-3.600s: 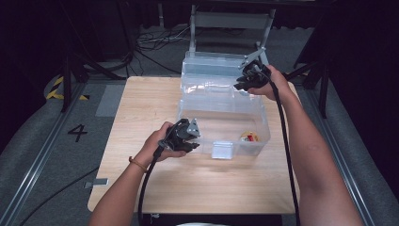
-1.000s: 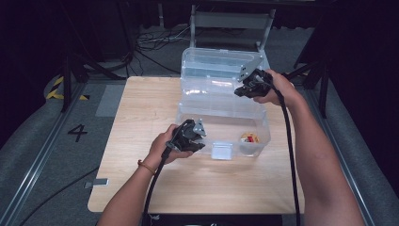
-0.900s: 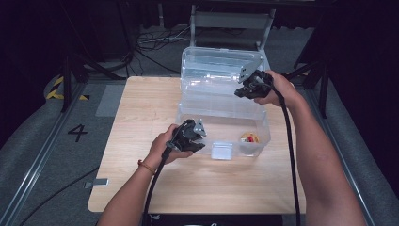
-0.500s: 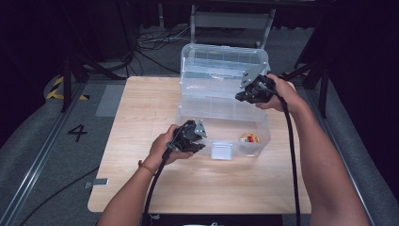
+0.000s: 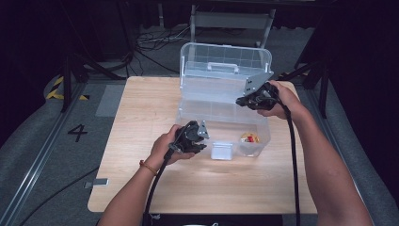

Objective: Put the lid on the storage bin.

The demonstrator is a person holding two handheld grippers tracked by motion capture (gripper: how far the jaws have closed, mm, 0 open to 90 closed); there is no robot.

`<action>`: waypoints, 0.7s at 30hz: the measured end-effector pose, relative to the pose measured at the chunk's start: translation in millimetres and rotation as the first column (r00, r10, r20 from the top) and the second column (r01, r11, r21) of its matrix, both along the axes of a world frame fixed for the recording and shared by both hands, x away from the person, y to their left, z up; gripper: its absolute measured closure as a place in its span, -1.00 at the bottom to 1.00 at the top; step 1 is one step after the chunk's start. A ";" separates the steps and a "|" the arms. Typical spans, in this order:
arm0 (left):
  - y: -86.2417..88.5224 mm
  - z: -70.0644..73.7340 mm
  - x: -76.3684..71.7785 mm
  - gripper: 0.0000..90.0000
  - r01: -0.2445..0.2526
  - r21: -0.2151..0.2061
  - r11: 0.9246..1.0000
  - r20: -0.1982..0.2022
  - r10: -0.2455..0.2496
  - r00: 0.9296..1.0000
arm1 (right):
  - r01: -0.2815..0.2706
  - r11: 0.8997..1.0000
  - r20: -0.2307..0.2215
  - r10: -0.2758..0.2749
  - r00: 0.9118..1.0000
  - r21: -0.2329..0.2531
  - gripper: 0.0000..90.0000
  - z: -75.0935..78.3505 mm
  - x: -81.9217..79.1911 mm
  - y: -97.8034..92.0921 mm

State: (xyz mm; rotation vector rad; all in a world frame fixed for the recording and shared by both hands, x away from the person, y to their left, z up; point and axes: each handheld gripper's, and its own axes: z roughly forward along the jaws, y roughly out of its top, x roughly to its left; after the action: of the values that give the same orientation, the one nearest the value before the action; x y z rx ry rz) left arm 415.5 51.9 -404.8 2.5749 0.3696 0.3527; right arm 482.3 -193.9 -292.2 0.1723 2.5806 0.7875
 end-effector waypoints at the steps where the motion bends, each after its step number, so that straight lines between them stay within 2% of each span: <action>1: 0.1 0.0 -0.1 0.52 0.002 0.002 1.000 0.001 -0.002 1.000 | 0.002 1.000 -0.005 -0.002 1.000 0.002 0.96 -0.4 -1.7 -0.5; 7: -0.1 -0.1 -1.0 0.52 -0.001 0.002 1.000 0.005 0.001 1.000 | -0.015 1.000 0.000 0.015 1.000 0.017 0.92 -4.6 -11.1 -2.1; 12: 0.4 2.9 -4.0 0.53 -0.004 0.010 1.000 0.032 0.004 0.999 | -0.015 0.998 0.020 0.014 1.000 0.060 0.90 -9.6 -14.6 -5.2; 16: 0.1 3.7 -6.1 0.53 -0.008 0.019 1.000 0.048 0.007 0.999 | -0.011 0.997 0.024 0.009 1.000 0.073 0.89 -11.1 -16.1 -6.7; 18: 3.8 6.1 -6.8 0.56 -0.006 0.001 1.000 0.047 0.006 0.999 | -0.009 0.997 0.030 0.007 1.000 0.080 0.88 -12.0 -17.1 -7.3; 20: 8.6 9.2 -6.8 0.56 -0.012 -0.031 0.999 0.046 0.013 0.999 | -0.016 0.997 0.057 0.012 0.998 0.075 0.87 -13.3 -19.1 -7.6; 21: 10.1 9.8 -7.1 0.56 -0.012 -0.031 0.999 0.048 0.014 0.999 | -0.016 0.997 0.061 0.011 0.998 0.077 0.87 -13.9 -19.7 -7.7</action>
State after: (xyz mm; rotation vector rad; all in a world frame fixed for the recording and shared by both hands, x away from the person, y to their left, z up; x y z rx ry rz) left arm 408.4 62.1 -394.9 2.5300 0.3717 0.4106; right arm 462.5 -201.6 -306.1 0.1521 2.4985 0.8848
